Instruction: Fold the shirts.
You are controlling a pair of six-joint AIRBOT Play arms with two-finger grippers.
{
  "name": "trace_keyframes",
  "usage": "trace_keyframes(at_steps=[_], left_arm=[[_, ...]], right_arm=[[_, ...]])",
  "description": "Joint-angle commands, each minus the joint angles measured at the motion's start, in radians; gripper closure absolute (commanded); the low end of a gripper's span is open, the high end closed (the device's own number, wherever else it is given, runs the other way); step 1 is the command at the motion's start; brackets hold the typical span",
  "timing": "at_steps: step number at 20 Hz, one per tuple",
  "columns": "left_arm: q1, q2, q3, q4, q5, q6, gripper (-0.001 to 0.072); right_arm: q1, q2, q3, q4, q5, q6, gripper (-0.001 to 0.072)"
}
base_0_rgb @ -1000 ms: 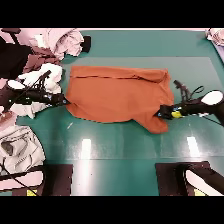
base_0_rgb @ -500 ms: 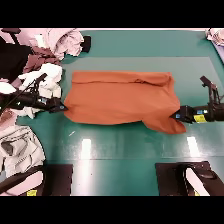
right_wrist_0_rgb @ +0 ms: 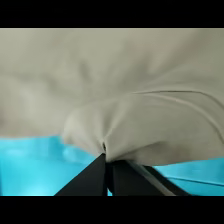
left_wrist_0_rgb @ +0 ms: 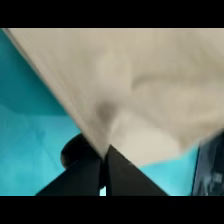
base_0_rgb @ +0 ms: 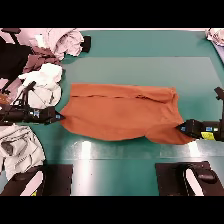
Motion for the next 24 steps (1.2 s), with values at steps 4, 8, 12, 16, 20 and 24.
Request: trace_keyframes(at_steps=[4, 8, 12, 16, 20, 24], left_arm=[[0.001, -0.063, 0.024, 0.005, 0.266, -0.088, 0.0684], [0.001, -0.144, 0.024, -0.014, 0.405, -0.107, 0.0684], [0.001, -0.255, 0.028, -0.127, 0.483, -0.045, 0.0684], [-0.026, -0.393, 0.172, -0.142, 0.481, 0.020, 0.0684], [-0.066, -0.533, 0.332, -0.127, 0.532, 0.021, 0.0684], [-0.066, -0.642, 0.413, -0.115, 0.525, 0.029, 0.0684]], right_arm=[[-0.026, -0.240, 0.034, -0.036, -0.248, -0.068, 0.0691], [-0.002, -0.507, 0.213, -0.033, -0.370, -0.125, 0.0691], [0.119, -0.757, 0.397, -0.043, -0.380, -0.162, 0.0690], [0.167, -0.891, 0.506, -0.046, -0.390, -0.162, 0.0690], [0.150, -0.908, 0.527, -0.104, -0.406, -0.146, 0.0690], [0.114, -0.904, 0.525, -0.158, -0.399, -0.153, 0.0690]])
